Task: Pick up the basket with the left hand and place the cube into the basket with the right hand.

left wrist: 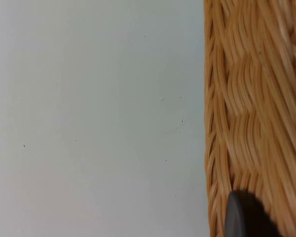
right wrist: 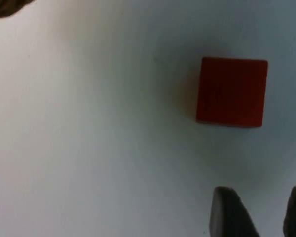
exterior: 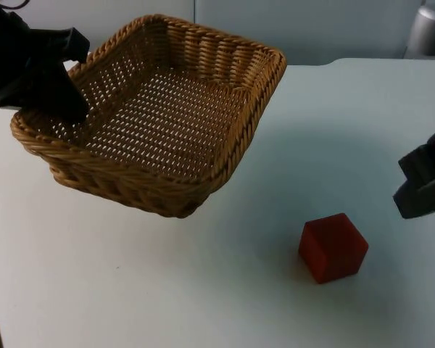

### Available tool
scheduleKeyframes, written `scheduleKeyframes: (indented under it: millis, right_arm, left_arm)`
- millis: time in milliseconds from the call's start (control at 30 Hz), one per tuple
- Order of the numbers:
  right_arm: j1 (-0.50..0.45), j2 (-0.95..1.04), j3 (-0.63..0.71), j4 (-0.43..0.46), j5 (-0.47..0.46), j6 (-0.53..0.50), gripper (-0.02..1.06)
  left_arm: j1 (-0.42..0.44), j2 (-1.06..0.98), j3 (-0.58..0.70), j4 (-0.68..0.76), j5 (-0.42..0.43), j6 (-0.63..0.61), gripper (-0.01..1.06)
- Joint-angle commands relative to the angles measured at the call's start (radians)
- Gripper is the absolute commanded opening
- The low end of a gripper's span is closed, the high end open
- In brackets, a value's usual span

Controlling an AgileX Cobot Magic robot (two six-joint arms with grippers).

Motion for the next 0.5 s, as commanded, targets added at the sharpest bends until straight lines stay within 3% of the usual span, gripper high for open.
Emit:
scheduleKeyframes:
  millis: [0, 300, 400, 467]
  right_arm:
    - [0.008, 0.002, -0.009, -0.006, -0.032, 0.003, 0.33]
    - [0.008, 0.115, -0.009, -0.032, -0.008, 0.016, 0.33]
    - [0.008, 0.168, -0.009, -0.051, -0.024, 0.016, 0.38]
    - [0.008, 0.223, -0.009, -0.063, -0.047, 0.016, 0.5]
  left_arm:
    - [0.003, -0.013, -0.01, -0.032, -0.003, -0.004, 0.0]
    - [0.003, -0.013, -0.01, -0.032, -0.003, -0.004, 0.0]
    - [0.003, -0.013, -0.01, -0.032, -0.003, -0.004, 0.0]
    - [0.003, -0.013, -0.01, -0.032, -0.003, -0.004, 0.0]
